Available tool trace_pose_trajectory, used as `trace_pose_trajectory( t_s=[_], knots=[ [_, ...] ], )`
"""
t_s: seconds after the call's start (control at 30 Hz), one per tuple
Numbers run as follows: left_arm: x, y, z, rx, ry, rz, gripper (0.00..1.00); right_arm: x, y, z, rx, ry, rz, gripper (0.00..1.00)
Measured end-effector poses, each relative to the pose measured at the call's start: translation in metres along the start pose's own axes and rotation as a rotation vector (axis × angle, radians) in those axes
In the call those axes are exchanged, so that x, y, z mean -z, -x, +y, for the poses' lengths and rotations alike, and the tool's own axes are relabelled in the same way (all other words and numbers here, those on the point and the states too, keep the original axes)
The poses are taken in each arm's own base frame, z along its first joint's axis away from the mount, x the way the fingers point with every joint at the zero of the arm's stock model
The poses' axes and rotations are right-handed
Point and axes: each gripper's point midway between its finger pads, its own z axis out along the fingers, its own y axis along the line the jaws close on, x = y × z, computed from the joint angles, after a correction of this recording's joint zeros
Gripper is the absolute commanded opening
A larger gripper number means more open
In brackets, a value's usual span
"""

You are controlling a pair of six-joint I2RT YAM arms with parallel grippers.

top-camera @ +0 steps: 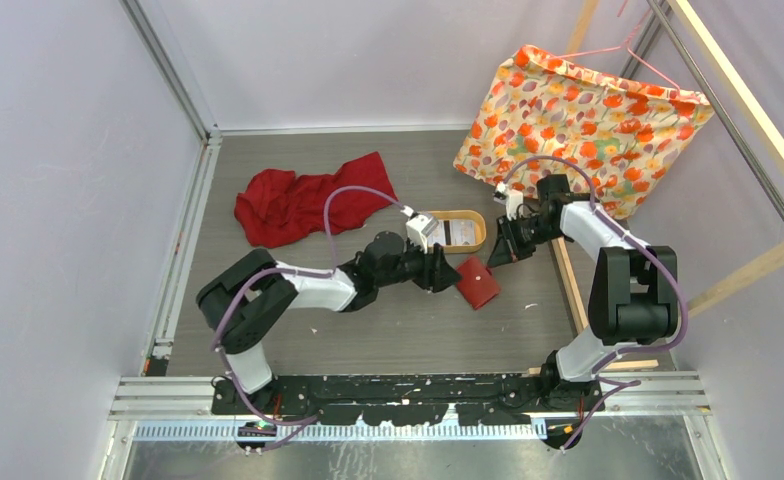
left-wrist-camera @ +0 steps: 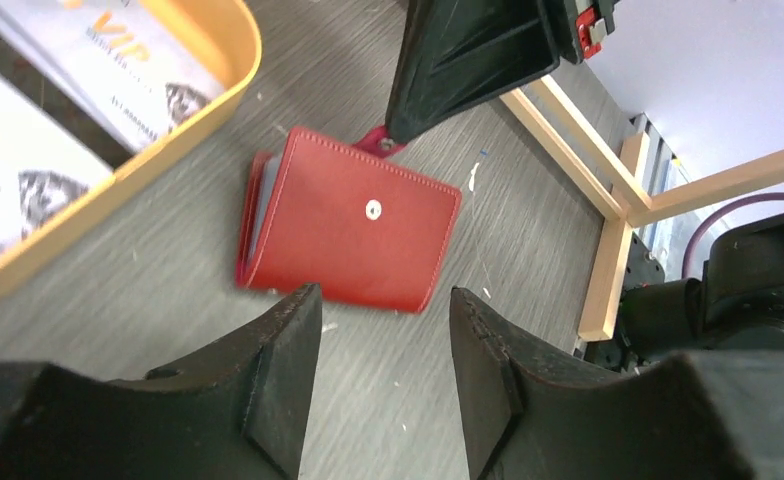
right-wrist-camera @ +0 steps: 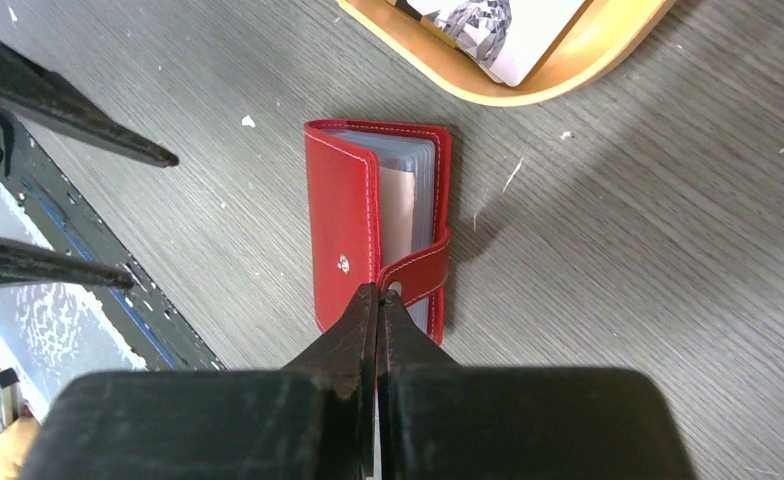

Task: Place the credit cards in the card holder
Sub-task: Close the card holder at the center of the board.

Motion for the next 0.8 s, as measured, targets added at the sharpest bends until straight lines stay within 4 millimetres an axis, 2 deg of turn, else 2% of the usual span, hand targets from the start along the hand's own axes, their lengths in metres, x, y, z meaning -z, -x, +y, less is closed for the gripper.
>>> trace_pose_trajectory(
  t_s=[0.1, 0.23, 0.33, 0.53, 0.8],
  knots=[
    [-0.011, -0.001, 0.007, -0.028, -0.031, 0.026, 0.48, 0.0, -0.001, 0.001, 0.008, -0.003, 0.011, 0.01],
    [-0.02, -0.023, 0.03, -0.01, -0.016, 0.093, 0.41, -0.003, -0.003, 0.004, 0.027, 0.0, 0.033, 0.01],
    [-0.031, -0.035, 0.037, 0.01, -0.024, 0.13, 0.38, -0.007, -0.004, 0.005, 0.035, 0.004, 0.053, 0.01],
    [-0.042, -0.036, 0.038, 0.027, -0.034, 0.128, 0.39, -0.009, -0.008, 0.004, 0.035, 0.0, 0.076, 0.01],
    [-0.047, -0.04, 0.053, 0.007, 0.093, 0.133, 0.48, -0.011, -0.01, 0.006, 0.047, 0.002, 0.09, 0.01]
  ],
)
